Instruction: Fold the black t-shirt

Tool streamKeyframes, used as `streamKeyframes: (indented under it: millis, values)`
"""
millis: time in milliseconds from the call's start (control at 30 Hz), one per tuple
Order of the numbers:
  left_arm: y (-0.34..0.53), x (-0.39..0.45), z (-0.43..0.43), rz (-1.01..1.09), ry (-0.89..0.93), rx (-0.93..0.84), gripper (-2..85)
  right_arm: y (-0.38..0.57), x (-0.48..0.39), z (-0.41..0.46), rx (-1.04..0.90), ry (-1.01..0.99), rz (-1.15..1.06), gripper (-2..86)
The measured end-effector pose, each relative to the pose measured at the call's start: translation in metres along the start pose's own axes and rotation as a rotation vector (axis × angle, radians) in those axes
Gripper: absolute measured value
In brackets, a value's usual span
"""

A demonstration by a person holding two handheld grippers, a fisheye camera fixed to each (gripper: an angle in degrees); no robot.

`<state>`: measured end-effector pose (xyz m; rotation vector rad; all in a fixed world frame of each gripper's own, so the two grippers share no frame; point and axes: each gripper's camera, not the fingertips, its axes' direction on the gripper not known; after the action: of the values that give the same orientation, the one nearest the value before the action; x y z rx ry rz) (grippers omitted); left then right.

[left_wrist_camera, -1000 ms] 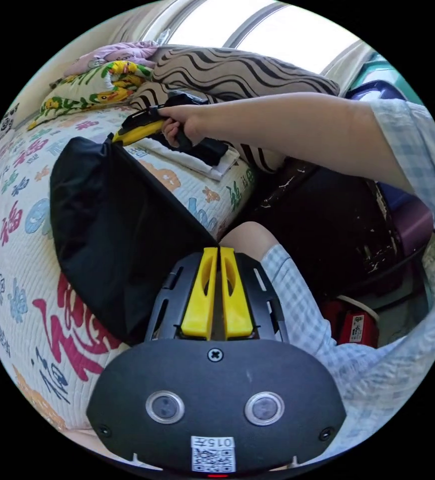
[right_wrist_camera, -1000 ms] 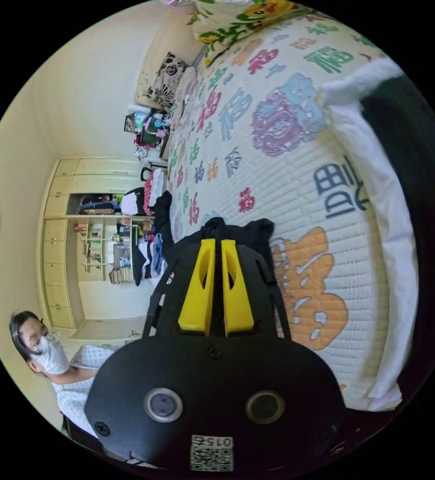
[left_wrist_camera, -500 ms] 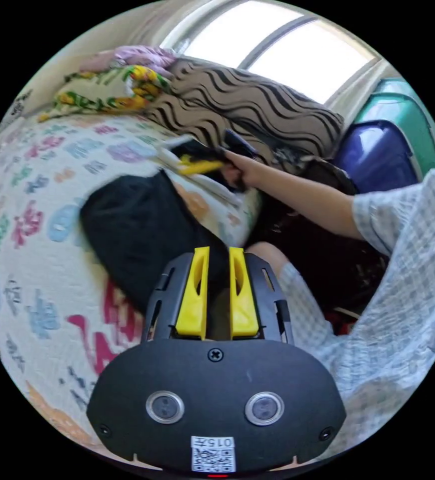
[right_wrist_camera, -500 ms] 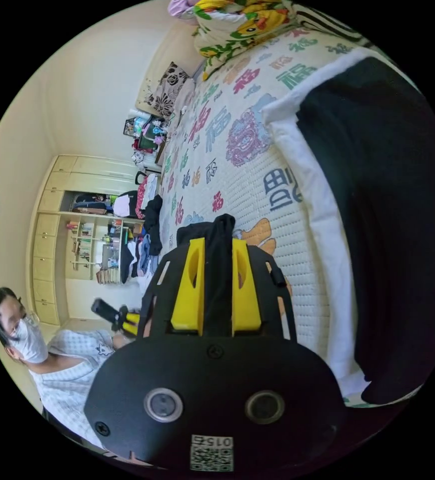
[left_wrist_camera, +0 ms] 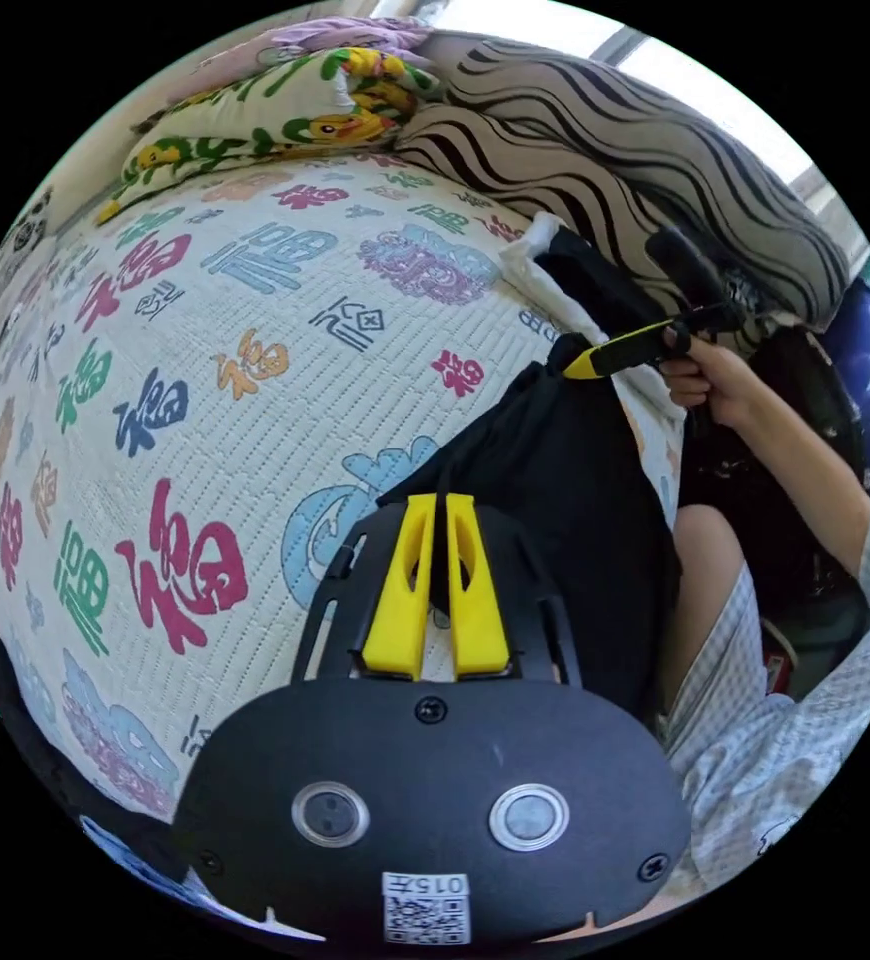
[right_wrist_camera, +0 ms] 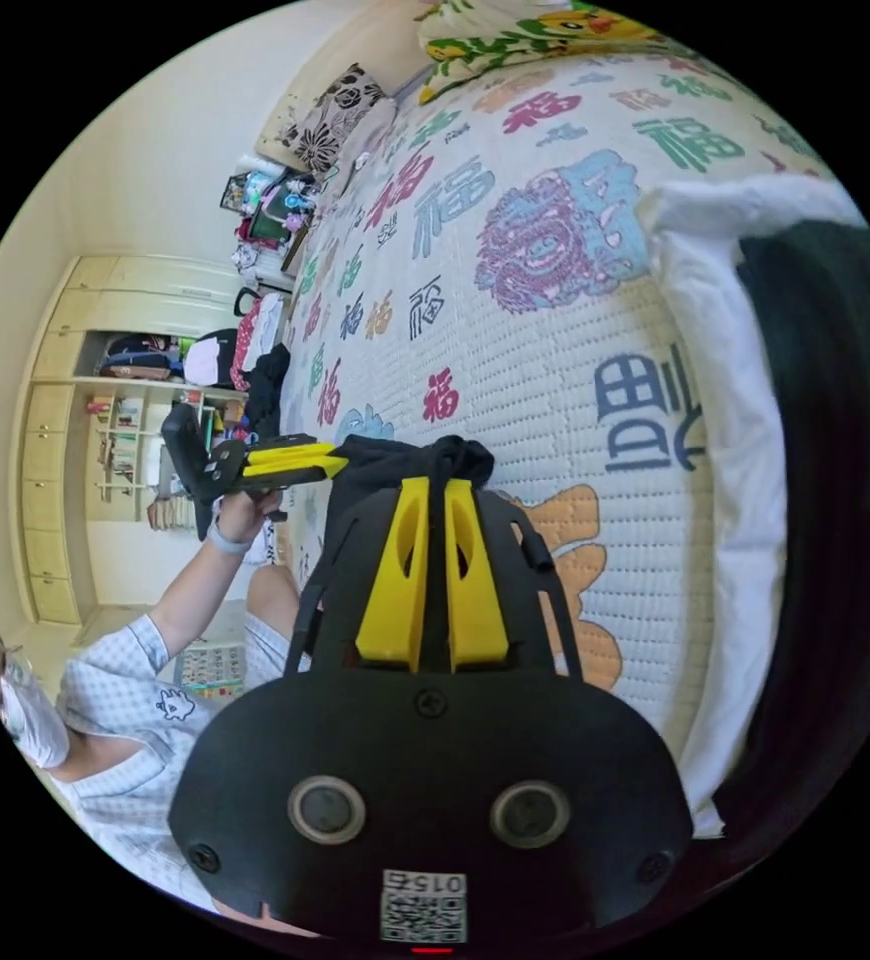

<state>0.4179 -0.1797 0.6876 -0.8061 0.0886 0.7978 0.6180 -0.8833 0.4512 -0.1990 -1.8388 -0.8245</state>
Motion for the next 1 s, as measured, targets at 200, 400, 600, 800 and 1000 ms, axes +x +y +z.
streamKeyframes:
  millis: [200,400,600,800,1000]
  values:
    - [0.003,-0.019,0.007,-0.124,-0.019,0.059,5.5,-0.008,0.008,0.017,-0.057,0.146,0.024,5.1]
    - [0.046,0.004,-0.029,-0.179,-0.047,0.16,10.5,0.065,-0.001,-0.02,0.012,0.148,-0.04,8.4]
    - [0.12,0.068,-0.016,-0.15,0.033,0.095,9.9,0.169,-0.006,0.008,-0.113,0.13,-0.004,9.3]
    - [0.122,0.092,0.021,-0.204,0.12,0.071,9.1,0.193,0.004,0.046,-0.125,0.141,0.029,3.1]
    - [0.106,0.096,0.033,-0.182,-0.023,-0.01,1.4,0.22,0.013,0.024,-0.054,0.124,0.068,0.0]
